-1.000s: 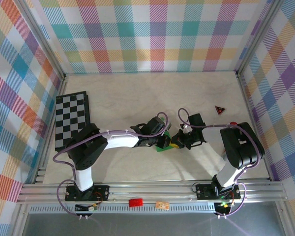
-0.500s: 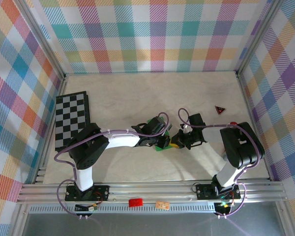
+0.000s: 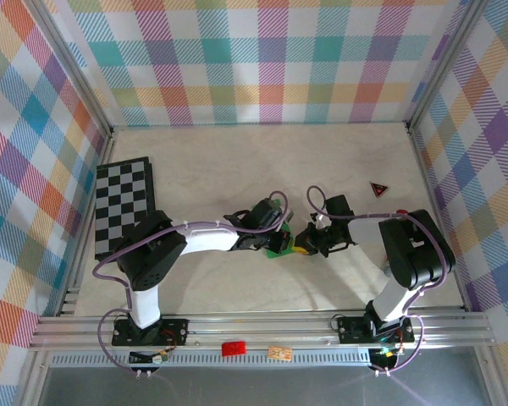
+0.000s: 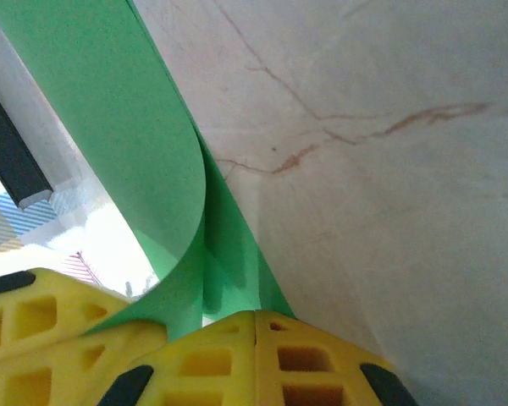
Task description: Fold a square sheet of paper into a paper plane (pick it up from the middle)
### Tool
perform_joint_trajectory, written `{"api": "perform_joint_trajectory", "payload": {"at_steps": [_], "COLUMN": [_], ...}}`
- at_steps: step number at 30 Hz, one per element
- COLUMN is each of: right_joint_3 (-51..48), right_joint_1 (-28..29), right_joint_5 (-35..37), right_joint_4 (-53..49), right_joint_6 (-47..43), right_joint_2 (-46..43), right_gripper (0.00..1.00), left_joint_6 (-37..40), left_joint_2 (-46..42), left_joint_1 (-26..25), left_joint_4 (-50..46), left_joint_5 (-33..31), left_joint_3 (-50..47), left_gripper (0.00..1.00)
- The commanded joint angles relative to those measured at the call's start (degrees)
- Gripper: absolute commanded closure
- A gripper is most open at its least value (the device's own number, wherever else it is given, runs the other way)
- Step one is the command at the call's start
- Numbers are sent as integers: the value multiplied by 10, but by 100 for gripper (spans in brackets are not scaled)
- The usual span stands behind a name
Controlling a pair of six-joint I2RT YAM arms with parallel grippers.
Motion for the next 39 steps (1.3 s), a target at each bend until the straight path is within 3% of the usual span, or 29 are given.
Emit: {"api": "perform_joint_trajectory", "payload": {"at_steps": [1,7,18,39], "right_joint_3": [3,17,17,1], "right_joint_1": [2,9,10,20], "right_joint_5": [67,95,43,17], "right_joint_4": [-36,-67,-8,36], "right_joint_6": [-16,-33,-8,15], "right_joint_2": [22,17,-68,-19], "right_gripper": [96,96,93,93], "left_joint_6": [-5,-13,-30,-38], "left_joint_2": [-27,-27,-34,-37], "left_joint_1": [10,14,13,13], "left_joint_4": [14,25,34,39], "left_joint_5": [17,43,71,66], "left_joint_3": [-11,-13,-12,-14], "left_gripper": [100,100,100,100]}}
